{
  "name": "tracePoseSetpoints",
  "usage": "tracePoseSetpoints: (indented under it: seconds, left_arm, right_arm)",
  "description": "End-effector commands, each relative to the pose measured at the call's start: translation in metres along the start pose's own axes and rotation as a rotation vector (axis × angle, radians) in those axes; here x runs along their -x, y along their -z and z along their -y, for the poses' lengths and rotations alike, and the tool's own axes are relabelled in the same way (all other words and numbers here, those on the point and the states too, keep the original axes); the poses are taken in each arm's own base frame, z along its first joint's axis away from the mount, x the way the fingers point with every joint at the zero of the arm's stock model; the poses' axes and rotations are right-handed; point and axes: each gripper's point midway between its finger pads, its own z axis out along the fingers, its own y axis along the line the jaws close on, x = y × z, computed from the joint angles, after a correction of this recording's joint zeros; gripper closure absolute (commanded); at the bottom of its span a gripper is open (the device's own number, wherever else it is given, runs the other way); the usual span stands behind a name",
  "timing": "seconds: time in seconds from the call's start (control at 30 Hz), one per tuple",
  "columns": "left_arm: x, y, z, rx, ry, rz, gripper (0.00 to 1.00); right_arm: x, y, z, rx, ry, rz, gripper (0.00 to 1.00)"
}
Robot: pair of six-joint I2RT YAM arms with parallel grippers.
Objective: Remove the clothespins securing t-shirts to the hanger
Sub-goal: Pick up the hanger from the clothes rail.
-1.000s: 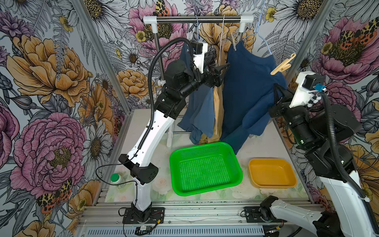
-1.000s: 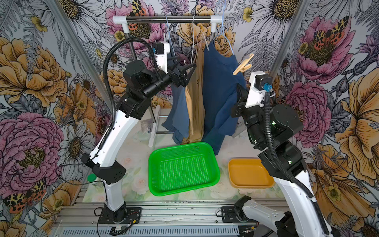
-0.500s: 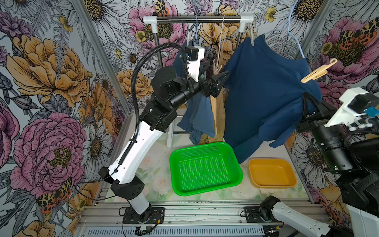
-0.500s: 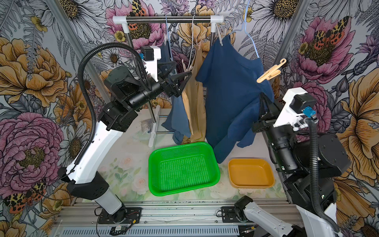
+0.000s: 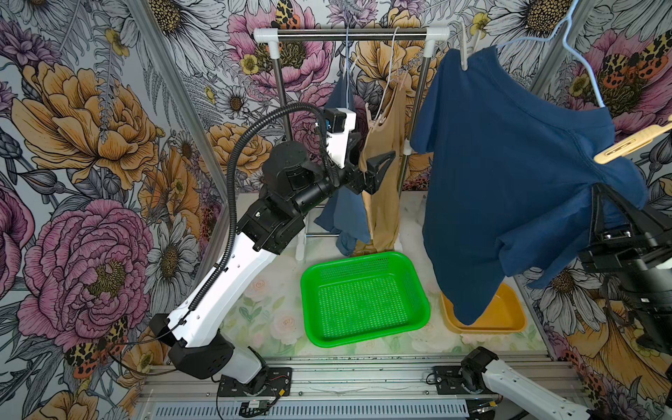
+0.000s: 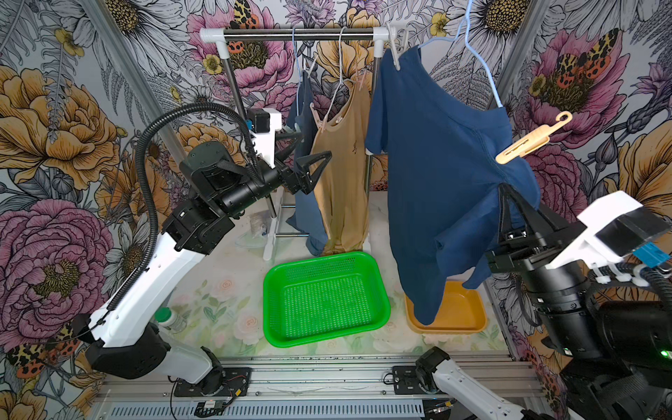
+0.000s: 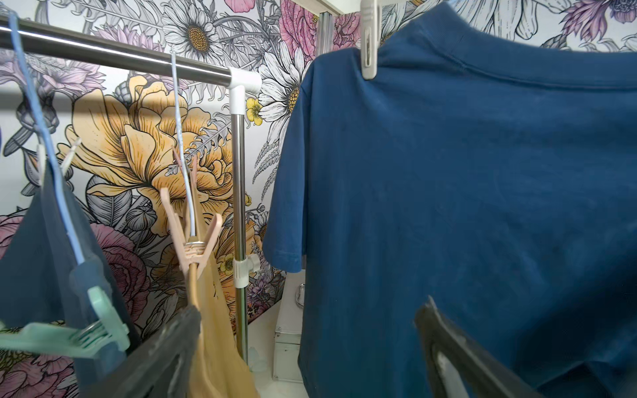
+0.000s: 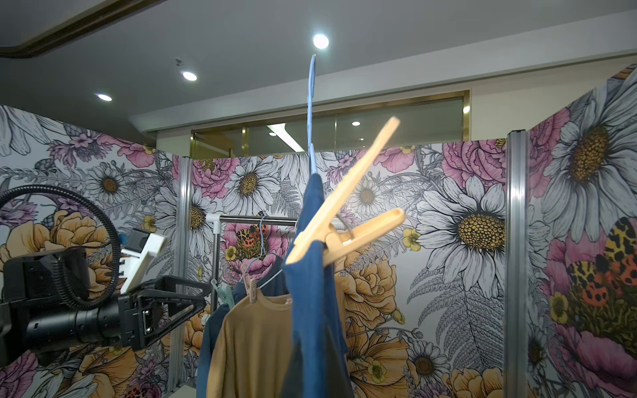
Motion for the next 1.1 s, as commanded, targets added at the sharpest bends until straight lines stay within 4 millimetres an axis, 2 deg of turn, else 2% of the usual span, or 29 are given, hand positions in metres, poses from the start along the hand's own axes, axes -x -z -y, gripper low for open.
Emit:
tracePoseSetpoints:
  seconds: [0.0, 0.23, 0.57, 0.67, 0.9, 1.07]
  left_arm:
    - [0.014, 0.026, -0.005, 0.061, -0.023, 0.05, 0.01]
    - [0.003, 0.062, -0.017, 0.135, -0.018, 0.039, 0.01]
    - [-0.009, 0.1, -0.028, 0.208, -0.018, 0.043, 0.01]
    - [-0.015, 0.107, -0.031, 0.225, -0.02, 0.037, 0.01]
    - [-0.03, 0.116, -0.036, 0.248, -0.018, 0.014, 0.01]
    - [-0.035, 0.124, -0.041, 0.276, -0.02, 0.011, 0.01]
  right_arm:
    - [0.041, 0.006, -0.016, 0.113, -0.034, 0.126, 1.0]
    - [0.059, -0.004, -0.036, 0.233, -0.08, 0.158, 1.0]
    - [0.029, -0.047, -0.068, 0.385, -0.175, 0.074, 1.0]
    - [0.016, -0.056, -0.076, 0.421, -0.209, 0.062, 1.0]
    - [-0.035, -0.074, -0.092, 0.473, -0.232, 0.006, 1.0]
    - [-0.065, -0.078, -0.102, 0.508, -0.237, -0.005, 1.0]
